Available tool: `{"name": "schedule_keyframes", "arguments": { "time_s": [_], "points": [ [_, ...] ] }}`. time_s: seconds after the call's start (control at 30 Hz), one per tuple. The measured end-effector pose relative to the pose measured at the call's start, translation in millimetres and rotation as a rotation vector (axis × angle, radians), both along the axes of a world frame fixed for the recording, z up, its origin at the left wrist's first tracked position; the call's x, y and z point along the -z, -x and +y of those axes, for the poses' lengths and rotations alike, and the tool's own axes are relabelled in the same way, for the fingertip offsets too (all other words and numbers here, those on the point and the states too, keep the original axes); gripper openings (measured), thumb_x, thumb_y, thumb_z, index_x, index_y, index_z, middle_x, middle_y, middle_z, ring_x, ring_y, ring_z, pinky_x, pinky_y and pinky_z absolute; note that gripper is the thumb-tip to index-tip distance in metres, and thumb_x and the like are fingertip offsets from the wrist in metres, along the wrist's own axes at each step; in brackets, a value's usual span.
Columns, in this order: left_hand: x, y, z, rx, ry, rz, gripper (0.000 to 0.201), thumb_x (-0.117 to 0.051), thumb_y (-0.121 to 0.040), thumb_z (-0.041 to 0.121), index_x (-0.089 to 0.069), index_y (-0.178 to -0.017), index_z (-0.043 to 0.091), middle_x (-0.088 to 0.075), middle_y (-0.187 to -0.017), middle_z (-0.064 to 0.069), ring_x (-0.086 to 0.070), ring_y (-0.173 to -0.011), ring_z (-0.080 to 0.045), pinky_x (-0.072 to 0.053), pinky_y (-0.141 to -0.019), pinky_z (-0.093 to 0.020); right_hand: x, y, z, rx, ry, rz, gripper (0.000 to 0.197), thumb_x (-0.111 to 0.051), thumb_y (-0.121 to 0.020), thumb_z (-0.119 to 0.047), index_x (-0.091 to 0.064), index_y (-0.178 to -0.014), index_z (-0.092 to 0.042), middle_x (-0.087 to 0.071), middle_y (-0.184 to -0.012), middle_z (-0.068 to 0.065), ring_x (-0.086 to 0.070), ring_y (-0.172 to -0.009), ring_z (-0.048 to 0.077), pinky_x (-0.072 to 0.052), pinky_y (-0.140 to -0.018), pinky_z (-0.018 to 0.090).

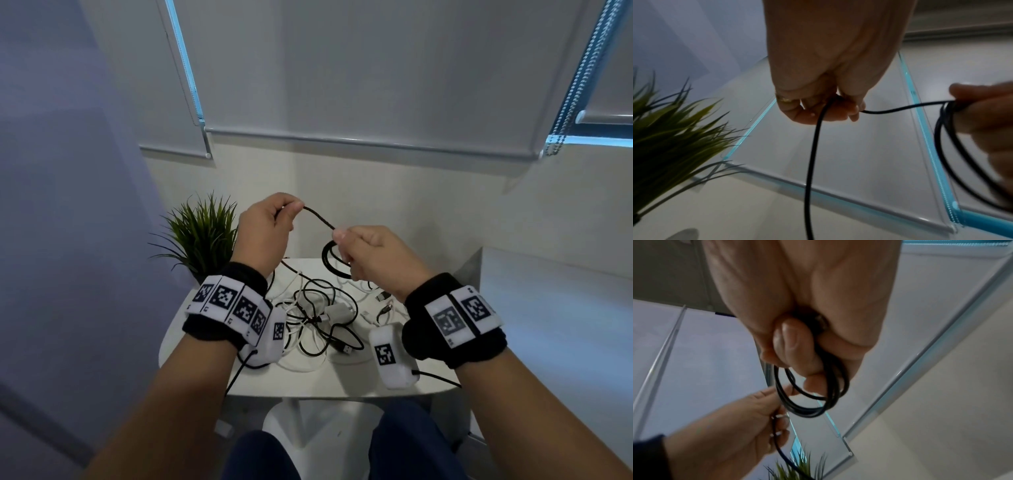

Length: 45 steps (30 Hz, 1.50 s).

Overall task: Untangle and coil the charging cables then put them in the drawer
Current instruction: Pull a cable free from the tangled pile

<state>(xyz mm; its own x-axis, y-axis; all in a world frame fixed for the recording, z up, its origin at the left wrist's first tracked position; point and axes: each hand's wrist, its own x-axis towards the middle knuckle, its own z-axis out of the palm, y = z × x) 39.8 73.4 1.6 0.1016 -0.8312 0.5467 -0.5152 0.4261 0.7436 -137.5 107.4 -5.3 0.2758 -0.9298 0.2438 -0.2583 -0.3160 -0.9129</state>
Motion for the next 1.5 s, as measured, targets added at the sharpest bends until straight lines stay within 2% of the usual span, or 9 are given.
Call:
{"name": "schedule_keyframes", "arguments": {
  "time_s": [0.2,0.3,0.43,0.6,0.77,0.93,1.03,1.23,1.5],
  "points": [
    [25,9,0,0.073,-0.234,-0.132,0.023,-0.055,-0.094,0.026,-0.068,-0.112,0.030,-0.058,-0.065,0.014,-0.053,-0.058,-0.006,-0.051,-0.071,-0.025,-11,4,-6,0.030,-0.022,-0.371,0.036,-0.035,-0.102,-0.023,-0.052,-0.072,-0.013,-0.054,-0.047,-0.002,-0.039,-0.040,0.011,-0.032,-0.042,0.019],
    [31,22,12,0.175,-0.324,-0.283,0.028,-0.050,-0.097,0.019,-0.062,-0.121,0.026,-0.054,-0.069,0.013,-0.051,-0.059,-0.002,-0.032,-0.063,0.007,-15,7,-6,-0.017,-0.033,-0.473,0.030,-0.033,-0.103,-0.018,-0.055,-0.084,-0.010,-0.073,-0.080,0.007,-0.061,-0.052,0.018,-0.039,-0.055,0.027],
    [38,28,20,0.317,-0.399,-0.320,0.025,-0.052,-0.095,0.019,-0.063,-0.117,0.025,-0.055,-0.066,0.013,-0.052,-0.058,0.000,-0.042,-0.059,-0.010,-10,7,-11,-0.060,-0.030,-0.587,0.017,-0.048,-0.097,-0.008,-0.064,-0.092,-0.010,-0.066,-0.112,0.005,-0.067,-0.099,0.022,-0.051,-0.086,0.032],
    [37,22,25,0.387,-0.462,-0.437,0.011,-0.058,-0.091,0.020,-0.066,-0.084,0.021,-0.066,-0.070,0.009,-0.062,-0.070,-0.006,-0.051,-0.073,-0.027,-8,12,-19,0.115,0.156,-0.412,0.022,-0.058,-0.090,-0.003,-0.069,-0.084,-0.021,-0.066,-0.106,-0.008,-0.053,-0.122,0.008,-0.043,-0.098,0.020],
    [24,11,27,0.225,-0.404,-0.484,0.014,-0.052,-0.094,0.022,-0.065,-0.088,0.022,-0.068,-0.077,0.007,-0.053,-0.066,-0.003,-0.029,-0.067,0.005,-5,23,-23,0.249,0.263,-0.033,0.013,-0.054,-0.093,-0.012,-0.066,-0.095,-0.018,-0.066,-0.098,-0.010,-0.060,-0.104,0.008,-0.040,-0.085,0.017],
    [14,15,27,0.269,-0.365,-0.251,0.015,-0.048,-0.094,0.031,-0.060,-0.086,0.034,-0.068,-0.080,0.005,-0.066,-0.061,-0.014,-0.051,-0.076,-0.037,2,22,-23,0.266,0.230,0.345,0.014,-0.046,-0.096,-0.014,-0.059,-0.099,-0.009,-0.067,-0.098,0.003,-0.059,-0.088,0.016,-0.039,-0.070,0.023],
    [12,13,24,0.216,-0.280,-0.289,0.015,-0.046,-0.088,0.039,-0.056,-0.080,0.045,-0.066,-0.077,0.013,-0.069,-0.073,-0.011,-0.046,-0.090,-0.056,4,20,-20,0.202,0.133,0.349,0.016,-0.043,-0.098,-0.018,-0.056,-0.095,-0.009,-0.066,-0.082,0.005,-0.053,-0.064,0.009,-0.039,-0.058,0.024],
    [13,7,14,0.149,-0.196,-0.391,0.014,-0.044,-0.081,0.046,-0.050,-0.079,0.058,-0.061,-0.087,0.017,-0.059,-0.084,-0.011,-0.047,-0.087,-0.051,4,18,-9,0.087,0.090,0.347,0.033,-0.051,-0.095,-0.036,-0.059,-0.074,-0.011,-0.040,-0.043,-0.011,-0.036,-0.038,0.003,-0.031,-0.043,0.014],
    [57,5,20,0.186,-0.692,-0.659,0.047,-0.055,-0.092,0.037,-0.040,-0.135,0.025,-0.049,-0.133,-0.004,-0.052,-0.111,-0.018,-0.040,-0.095,-0.030,16,30,-18,0.224,0.034,0.023,0.035,-0.045,-0.098,-0.024,-0.052,-0.065,-0.014,-0.048,-0.058,0.002,-0.045,-0.053,0.016,-0.042,-0.055,0.029]
  ]
}}
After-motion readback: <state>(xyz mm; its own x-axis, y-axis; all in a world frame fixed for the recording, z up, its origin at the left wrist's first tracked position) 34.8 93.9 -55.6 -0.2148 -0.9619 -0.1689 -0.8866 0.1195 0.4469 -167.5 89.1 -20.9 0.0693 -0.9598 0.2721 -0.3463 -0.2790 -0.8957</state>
